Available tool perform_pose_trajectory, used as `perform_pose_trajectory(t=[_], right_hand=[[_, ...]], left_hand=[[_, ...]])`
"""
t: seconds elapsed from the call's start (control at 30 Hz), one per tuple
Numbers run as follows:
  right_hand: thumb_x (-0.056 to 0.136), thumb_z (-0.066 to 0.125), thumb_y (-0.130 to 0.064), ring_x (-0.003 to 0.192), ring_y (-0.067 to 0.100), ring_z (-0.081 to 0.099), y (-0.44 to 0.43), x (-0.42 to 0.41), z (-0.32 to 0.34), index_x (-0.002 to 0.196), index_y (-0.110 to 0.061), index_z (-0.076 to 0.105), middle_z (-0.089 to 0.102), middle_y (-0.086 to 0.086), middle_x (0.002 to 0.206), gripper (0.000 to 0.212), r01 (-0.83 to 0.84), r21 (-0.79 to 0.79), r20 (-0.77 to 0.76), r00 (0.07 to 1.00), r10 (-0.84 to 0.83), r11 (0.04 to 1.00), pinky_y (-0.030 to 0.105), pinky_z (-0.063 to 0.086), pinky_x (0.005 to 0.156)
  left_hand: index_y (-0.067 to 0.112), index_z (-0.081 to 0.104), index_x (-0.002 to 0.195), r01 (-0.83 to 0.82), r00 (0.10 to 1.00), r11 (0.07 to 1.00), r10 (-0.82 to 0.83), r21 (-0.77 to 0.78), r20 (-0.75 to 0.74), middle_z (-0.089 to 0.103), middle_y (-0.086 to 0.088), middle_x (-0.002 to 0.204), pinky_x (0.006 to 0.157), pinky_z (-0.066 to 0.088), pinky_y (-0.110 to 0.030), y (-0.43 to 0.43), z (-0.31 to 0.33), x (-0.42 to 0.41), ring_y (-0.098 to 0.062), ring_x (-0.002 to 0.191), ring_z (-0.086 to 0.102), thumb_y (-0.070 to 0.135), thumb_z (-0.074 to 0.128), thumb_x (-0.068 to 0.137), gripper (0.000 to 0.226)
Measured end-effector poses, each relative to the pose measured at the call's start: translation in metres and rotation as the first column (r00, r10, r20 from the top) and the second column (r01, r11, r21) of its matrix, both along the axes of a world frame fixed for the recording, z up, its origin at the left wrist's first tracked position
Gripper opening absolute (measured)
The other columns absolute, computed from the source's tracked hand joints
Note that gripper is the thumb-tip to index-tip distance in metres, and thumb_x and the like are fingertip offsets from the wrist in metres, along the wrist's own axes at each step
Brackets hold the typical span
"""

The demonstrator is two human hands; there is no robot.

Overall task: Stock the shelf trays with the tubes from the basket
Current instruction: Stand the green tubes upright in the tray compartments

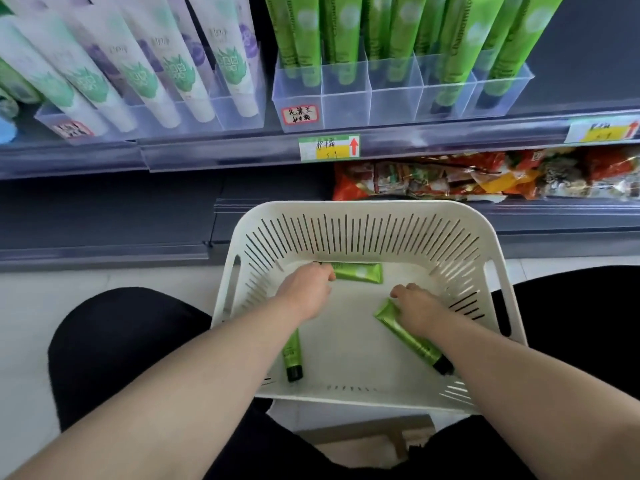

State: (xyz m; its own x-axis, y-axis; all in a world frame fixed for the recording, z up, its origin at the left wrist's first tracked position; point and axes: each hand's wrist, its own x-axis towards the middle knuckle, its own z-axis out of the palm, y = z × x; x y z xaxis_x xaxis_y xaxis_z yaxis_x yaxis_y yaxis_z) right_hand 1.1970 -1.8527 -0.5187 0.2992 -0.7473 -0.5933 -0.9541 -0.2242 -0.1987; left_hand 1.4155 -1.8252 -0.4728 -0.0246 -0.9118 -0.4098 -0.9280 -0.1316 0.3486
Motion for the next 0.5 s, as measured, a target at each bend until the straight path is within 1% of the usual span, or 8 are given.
perform_pose_trajectory(t=[0.13, 0.2, 0.23, 0.27, 0.33, 0.4, 0.43, 0.5], right_hand=[[0.087, 0.055, -0.020, 0.109, 0.028, 0.052, -0.002, 0.012, -0.008, 0.135, -0.015, 0.038, 0.047, 0.009, 0.121, 0.052, -0.009, 0.011, 0.029, 1.000, 0.009, 1.000, 0.036, 0.047, 0.088], [0.086, 0.057, -0.023, 0.109, 0.029, 0.051, 0.001, 0.016, -0.011, 0.135, -0.015, 0.037, 0.046, 0.009, 0.121, 0.054, -0.049, -0.019, 0.021, 0.999, 0.049, 0.999, 0.038, 0.048, 0.087], [0.086, 0.058, -0.023, 0.109, 0.029, 0.051, 0.003, 0.017, -0.012, 0.135, -0.015, 0.037, 0.046, 0.010, 0.121, 0.054, -0.067, -0.033, 0.012, 0.998, 0.067, 0.997, 0.038, 0.048, 0.086], [0.086, 0.058, -0.022, 0.108, 0.029, 0.051, 0.005, 0.019, -0.014, 0.134, -0.015, 0.037, 0.047, 0.010, 0.121, 0.054, -0.076, -0.043, 0.005, 0.997, 0.076, 0.996, 0.038, 0.048, 0.085], [0.084, 0.057, -0.020, 0.108, 0.030, 0.050, 0.008, 0.019, -0.016, 0.132, -0.016, 0.038, 0.049, 0.009, 0.120, 0.052, -0.064, -0.032, 0.011, 0.998, 0.064, 0.997, 0.038, 0.047, 0.083], [0.083, 0.056, -0.018, 0.108, 0.029, 0.049, 0.007, 0.019, -0.017, 0.129, -0.018, 0.043, 0.052, 0.009, 0.118, 0.047, -0.041, 0.004, 0.024, 0.999, 0.041, 0.999, 0.037, 0.047, 0.083], [0.084, 0.055, -0.017, 0.108, 0.029, 0.049, 0.005, 0.018, -0.016, 0.126, -0.019, 0.047, 0.052, 0.008, 0.118, 0.043, -0.036, 0.021, 0.022, 0.999, 0.036, 0.999, 0.036, 0.046, 0.084], [0.086, 0.052, -0.017, 0.110, 0.028, 0.048, 0.001, 0.018, -0.015, 0.123, -0.019, 0.054, 0.052, 0.008, 0.117, 0.037, -0.023, 0.035, 0.008, 1.000, 0.023, 0.999, 0.035, 0.045, 0.085]], left_hand=[[0.016, 0.054, 0.127, 0.073, 0.995, 0.997, -0.076, 0.037, 0.070, 0.055, -0.006, 0.123, 0.088, 0.043, -0.033, -0.008, -0.012, -0.002, -0.025, 0.111, 0.054, 0.006, 0.047, 0.095, 0.034], [0.013, 0.053, 0.126, 0.130, 0.985, 0.991, -0.133, 0.040, 0.113, 0.054, -0.007, 0.123, 0.092, 0.044, -0.036, -0.014, -0.016, -0.007, -0.026, 0.112, 0.053, 0.000, 0.047, 0.092, 0.037], [0.012, 0.051, 0.128, 0.160, 0.977, 0.986, -0.166, 0.049, 0.137, 0.052, -0.008, 0.128, 0.095, 0.043, -0.037, -0.018, -0.018, -0.010, -0.028, 0.115, 0.051, -0.003, 0.046, 0.091, 0.041], [0.011, 0.048, 0.132, 0.192, 0.967, 0.979, -0.200, 0.064, 0.159, 0.048, -0.010, 0.135, 0.099, 0.042, -0.039, -0.021, -0.020, -0.013, -0.030, 0.120, 0.048, -0.005, 0.044, 0.089, 0.046], [0.011, 0.037, 0.142, 0.239, 0.946, 0.963, -0.260, 0.128, 0.192, 0.034, -0.011, 0.151, 0.108, 0.037, -0.040, -0.025, -0.024, -0.019, -0.034, 0.133, 0.038, -0.009, 0.041, 0.086, 0.059], [0.010, 0.022, 0.150, 0.228, 0.940, 0.953, -0.269, 0.199, 0.209, 0.019, -0.011, 0.158, 0.113, 0.031, -0.042, -0.026, -0.027, -0.024, -0.036, 0.142, 0.026, -0.010, 0.040, 0.087, 0.069], [0.009, 0.017, 0.152, 0.219, 0.937, 0.953, -0.265, 0.209, 0.227, 0.018, -0.011, 0.159, 0.113, 0.031, -0.043, -0.026, -0.028, -0.026, -0.036, 0.143, 0.024, -0.010, 0.040, 0.087, 0.071], [0.008, 0.013, 0.152, 0.228, 0.916, 0.958, -0.272, 0.173, 0.295, 0.026, -0.013, 0.153, 0.108, 0.036, -0.045, -0.028, -0.030, -0.030, -0.035, 0.138, 0.030, -0.008, 0.041, 0.087, 0.072]])
